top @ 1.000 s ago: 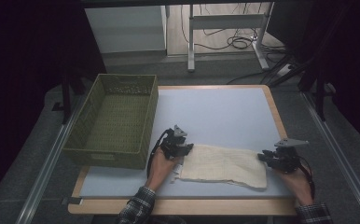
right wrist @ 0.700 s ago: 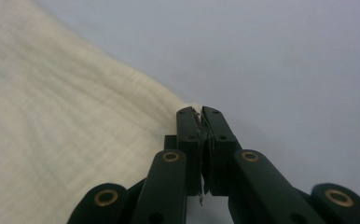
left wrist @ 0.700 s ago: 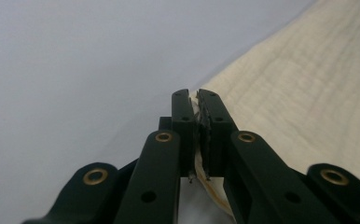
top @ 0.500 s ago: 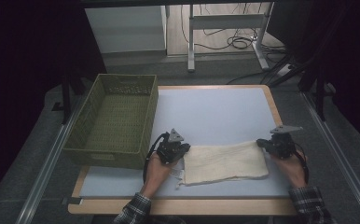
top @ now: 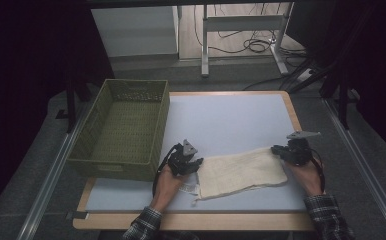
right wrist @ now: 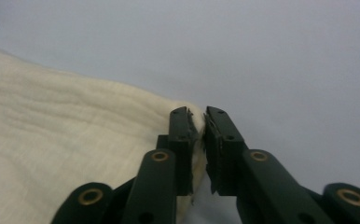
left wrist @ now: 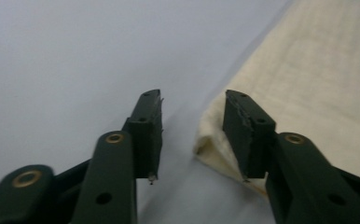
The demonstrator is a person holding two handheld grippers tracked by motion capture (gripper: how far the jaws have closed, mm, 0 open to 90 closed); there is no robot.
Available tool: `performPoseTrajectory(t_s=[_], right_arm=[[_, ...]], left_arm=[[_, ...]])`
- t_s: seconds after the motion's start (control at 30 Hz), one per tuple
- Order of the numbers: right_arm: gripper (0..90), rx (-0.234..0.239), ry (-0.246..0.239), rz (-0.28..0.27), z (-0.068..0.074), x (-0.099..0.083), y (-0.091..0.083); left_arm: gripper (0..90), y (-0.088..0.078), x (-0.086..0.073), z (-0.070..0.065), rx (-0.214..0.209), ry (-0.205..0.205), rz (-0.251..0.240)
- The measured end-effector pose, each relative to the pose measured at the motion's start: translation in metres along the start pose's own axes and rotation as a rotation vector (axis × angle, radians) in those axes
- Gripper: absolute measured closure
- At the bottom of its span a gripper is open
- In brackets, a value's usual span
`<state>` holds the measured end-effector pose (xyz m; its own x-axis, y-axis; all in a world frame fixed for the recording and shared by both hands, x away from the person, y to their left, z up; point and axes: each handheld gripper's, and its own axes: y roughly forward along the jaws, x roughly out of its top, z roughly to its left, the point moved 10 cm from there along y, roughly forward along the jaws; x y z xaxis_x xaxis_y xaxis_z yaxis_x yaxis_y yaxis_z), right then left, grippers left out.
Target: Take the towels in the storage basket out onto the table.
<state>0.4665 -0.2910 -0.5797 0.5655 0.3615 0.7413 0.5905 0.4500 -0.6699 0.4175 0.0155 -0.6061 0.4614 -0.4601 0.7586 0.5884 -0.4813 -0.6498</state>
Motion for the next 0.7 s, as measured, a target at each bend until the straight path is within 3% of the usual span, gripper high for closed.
performPoseTrajectory(t_s=[0.13, 0.23, 0.37, 0.7], right_arm=[[72.9, -0.005, 0.011, -0.009, -0.002, -0.007, -0.012], [68.3, -0.003, 0.018, -0.009, -0.001, -0.013, -0.018], [61.7, 0.019, 0.017, -0.006, 0.006, -0.020, -0.025], [47.5, 0.076, 0.010, -0.020, 0.035, -0.030, -0.039]], left_arm=[[46.2, 0.002, -0.001, 0.004, -0.006, -0.053, 0.007], [38.5, 0.003, -0.003, 0.009, -0.037, -0.114, 0.026], [35.0, 0.004, -0.003, 0.010, -0.018, -0.110, 0.026], [32.6, 0.004, -0.003, 0.010, -0.021, -0.121, 0.027]])
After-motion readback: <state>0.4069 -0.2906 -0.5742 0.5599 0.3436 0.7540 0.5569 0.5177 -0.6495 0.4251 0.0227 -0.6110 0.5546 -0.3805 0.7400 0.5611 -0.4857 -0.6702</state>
